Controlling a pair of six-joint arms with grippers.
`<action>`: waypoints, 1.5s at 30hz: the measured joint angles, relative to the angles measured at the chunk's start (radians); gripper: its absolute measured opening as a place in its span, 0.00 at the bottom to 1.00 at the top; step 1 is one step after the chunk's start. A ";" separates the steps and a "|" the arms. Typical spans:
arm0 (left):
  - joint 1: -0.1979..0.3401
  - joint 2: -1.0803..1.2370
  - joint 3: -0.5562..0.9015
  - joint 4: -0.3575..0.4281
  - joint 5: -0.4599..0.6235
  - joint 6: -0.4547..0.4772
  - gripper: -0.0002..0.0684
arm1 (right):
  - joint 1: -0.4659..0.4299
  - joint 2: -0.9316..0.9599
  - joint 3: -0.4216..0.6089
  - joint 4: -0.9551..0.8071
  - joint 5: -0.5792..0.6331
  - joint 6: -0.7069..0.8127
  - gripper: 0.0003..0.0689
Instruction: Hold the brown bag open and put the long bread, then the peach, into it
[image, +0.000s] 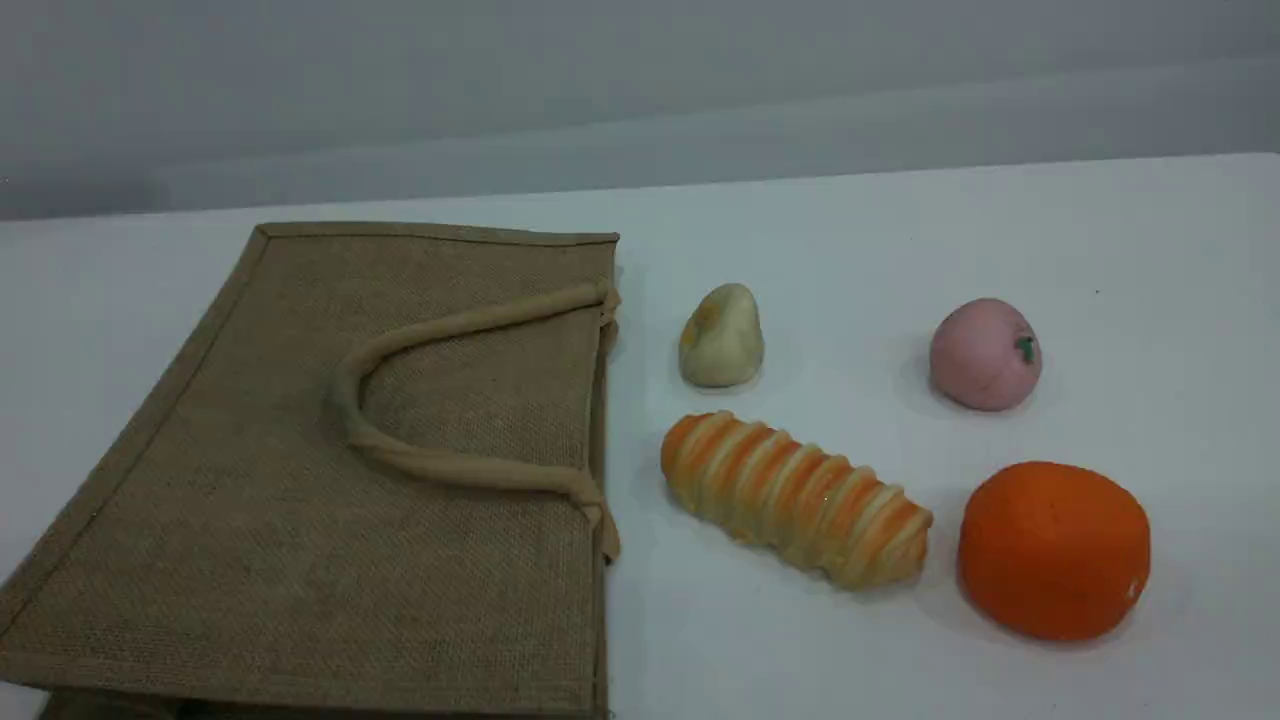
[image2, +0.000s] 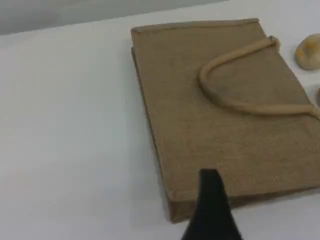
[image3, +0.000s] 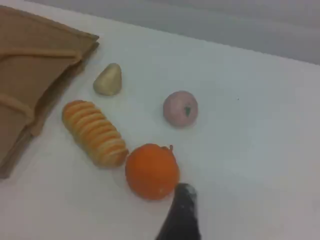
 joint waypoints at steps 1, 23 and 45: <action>0.000 0.000 0.000 0.000 0.000 0.000 0.68 | 0.000 0.000 0.000 0.000 0.000 0.000 0.83; 0.000 0.000 0.000 0.000 0.000 -0.001 0.68 | 0.000 0.000 0.000 0.000 0.000 0.000 0.83; 0.000 0.059 -0.030 0.037 -0.044 -0.071 0.68 | 0.005 0.014 -0.024 0.003 -0.036 0.034 0.83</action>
